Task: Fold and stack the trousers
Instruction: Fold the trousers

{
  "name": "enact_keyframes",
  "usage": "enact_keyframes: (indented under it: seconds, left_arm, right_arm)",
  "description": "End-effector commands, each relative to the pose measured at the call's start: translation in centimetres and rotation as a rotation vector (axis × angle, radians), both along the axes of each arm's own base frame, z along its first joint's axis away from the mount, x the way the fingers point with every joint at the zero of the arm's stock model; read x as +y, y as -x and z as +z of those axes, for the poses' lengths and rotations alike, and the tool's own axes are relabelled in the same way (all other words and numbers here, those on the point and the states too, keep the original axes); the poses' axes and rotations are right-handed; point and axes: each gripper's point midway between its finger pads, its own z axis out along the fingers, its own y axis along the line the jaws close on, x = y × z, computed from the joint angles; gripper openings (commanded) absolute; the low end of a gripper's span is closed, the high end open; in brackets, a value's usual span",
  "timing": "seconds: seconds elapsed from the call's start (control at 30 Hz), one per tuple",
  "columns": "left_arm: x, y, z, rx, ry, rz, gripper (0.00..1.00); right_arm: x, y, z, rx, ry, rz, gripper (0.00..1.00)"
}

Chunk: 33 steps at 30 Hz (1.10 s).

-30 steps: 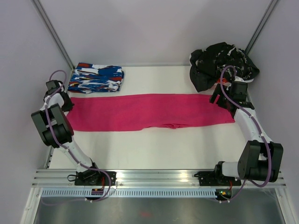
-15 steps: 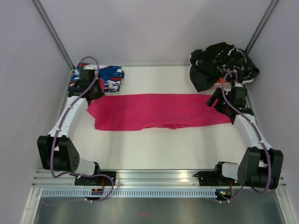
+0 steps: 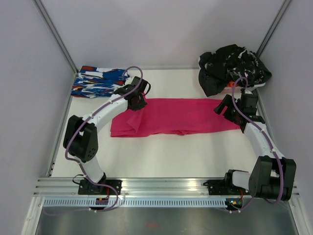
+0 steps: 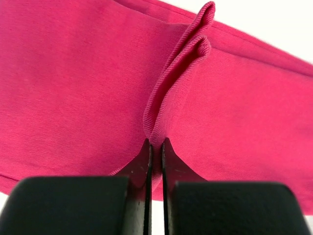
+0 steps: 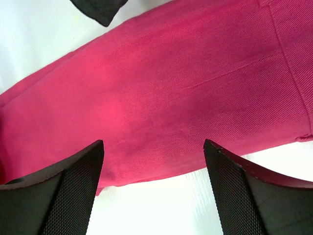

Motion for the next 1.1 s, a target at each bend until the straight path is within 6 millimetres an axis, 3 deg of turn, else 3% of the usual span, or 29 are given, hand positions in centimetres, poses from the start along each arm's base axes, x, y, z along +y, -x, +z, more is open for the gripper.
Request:
enact_keyframes:
  seconds: [0.0,0.13,0.33,0.67,0.93,1.07]
  left_arm:
    - [-2.8,-2.1,1.5,-0.057,0.135,0.103,0.02]
    - [-5.8,-2.7,-0.3,-0.015,0.171,0.082,0.02]
    - [-10.4,-3.1,-0.3,-0.015,0.219,-0.005,0.02]
    - [-12.6,-3.0,-1.3,0.005,0.255,0.008,0.02]
    - [-16.3,-2.4,-2.0,0.034,0.292,-0.053,0.02]
    - [-18.0,-2.8,-1.0,-0.002,0.272,-0.080,0.02]
  right_arm:
    - [0.8,-0.3,1.1,-0.058,-0.029,0.026,0.89]
    - [1.1,-0.1,1.0,-0.051,-0.041,0.039,0.89]
    - [0.9,0.0,0.9,-0.047,-0.031,0.030,0.89]
    - [0.9,0.1,0.7,-0.037,-0.032,0.031,0.89]
    - [1.0,0.5,0.0,-0.025,-0.035,0.032,0.89]
    - [1.0,0.6,0.0,-0.022,-0.034,0.033,0.89]
